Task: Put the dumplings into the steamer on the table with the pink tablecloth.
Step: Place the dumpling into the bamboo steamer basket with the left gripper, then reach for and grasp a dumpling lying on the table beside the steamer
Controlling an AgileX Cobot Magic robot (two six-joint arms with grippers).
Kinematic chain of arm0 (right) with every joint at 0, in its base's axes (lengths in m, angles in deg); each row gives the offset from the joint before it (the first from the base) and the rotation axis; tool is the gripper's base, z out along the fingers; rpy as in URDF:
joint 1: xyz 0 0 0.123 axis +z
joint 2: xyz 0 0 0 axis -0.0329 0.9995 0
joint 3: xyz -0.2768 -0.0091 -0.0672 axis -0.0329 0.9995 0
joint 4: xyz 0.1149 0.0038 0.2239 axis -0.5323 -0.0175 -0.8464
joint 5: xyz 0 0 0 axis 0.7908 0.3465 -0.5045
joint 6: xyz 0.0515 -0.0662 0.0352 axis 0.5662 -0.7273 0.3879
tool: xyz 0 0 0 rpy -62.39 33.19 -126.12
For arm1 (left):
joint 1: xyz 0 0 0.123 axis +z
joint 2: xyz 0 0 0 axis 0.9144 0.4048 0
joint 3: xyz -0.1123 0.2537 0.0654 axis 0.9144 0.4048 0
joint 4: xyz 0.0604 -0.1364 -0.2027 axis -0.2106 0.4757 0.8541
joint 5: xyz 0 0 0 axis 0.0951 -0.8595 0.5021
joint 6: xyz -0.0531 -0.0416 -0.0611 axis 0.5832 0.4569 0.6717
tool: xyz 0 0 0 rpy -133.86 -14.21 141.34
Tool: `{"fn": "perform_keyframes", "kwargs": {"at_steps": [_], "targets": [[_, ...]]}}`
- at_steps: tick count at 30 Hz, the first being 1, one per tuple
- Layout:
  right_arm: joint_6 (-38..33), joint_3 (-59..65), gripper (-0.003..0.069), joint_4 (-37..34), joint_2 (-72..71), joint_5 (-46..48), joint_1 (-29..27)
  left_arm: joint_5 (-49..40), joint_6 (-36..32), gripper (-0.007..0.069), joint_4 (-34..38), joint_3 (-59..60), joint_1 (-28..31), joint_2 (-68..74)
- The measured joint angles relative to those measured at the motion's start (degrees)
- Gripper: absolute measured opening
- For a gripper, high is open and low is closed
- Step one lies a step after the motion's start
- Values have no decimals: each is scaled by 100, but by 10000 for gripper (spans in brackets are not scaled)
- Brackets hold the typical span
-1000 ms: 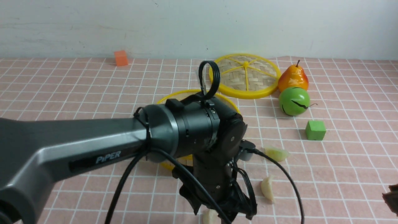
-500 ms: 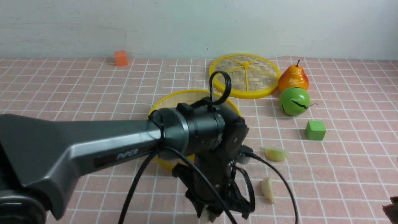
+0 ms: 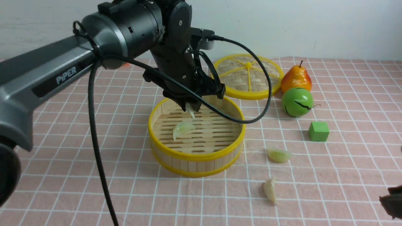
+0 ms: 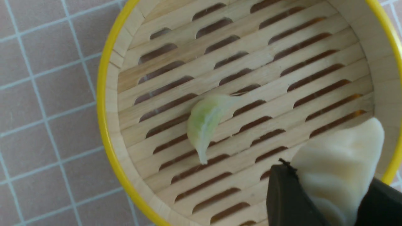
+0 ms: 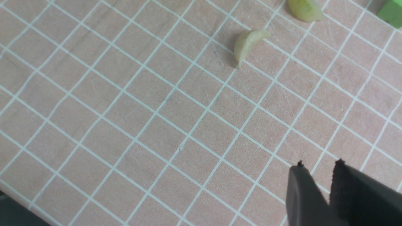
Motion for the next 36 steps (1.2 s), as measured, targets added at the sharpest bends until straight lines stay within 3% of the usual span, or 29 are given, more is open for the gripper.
{"fn": "perform_keyframes", "kwargs": {"at_steps": [10, 18, 23, 26, 30, 36], "targets": [[421, 0, 172, 0, 169, -80, 0, 194, -22, 206, -9, -149, -18, 966], [814, 0, 227, 179, 629, -69, -6, 31, 11, 420, -63, -210, -18, 1122], [902, 0, 276, 371, 1212, -187, -440, -771, 16, 455, -171, -827, -18, 1084], [782, 0, 286, 243, 1649, -480, -962, -916, 16, 409, -240, -1242, -18, 788], [205, -140, 302, -435, 2326, -865, -1458, -988, 16, 281, -247, -1367, -18, -121], [-835, -709, 387, -1570, 3529, -1215, -1459, -1038, 22, 43, -241, -1234, -18, -1420]]}}
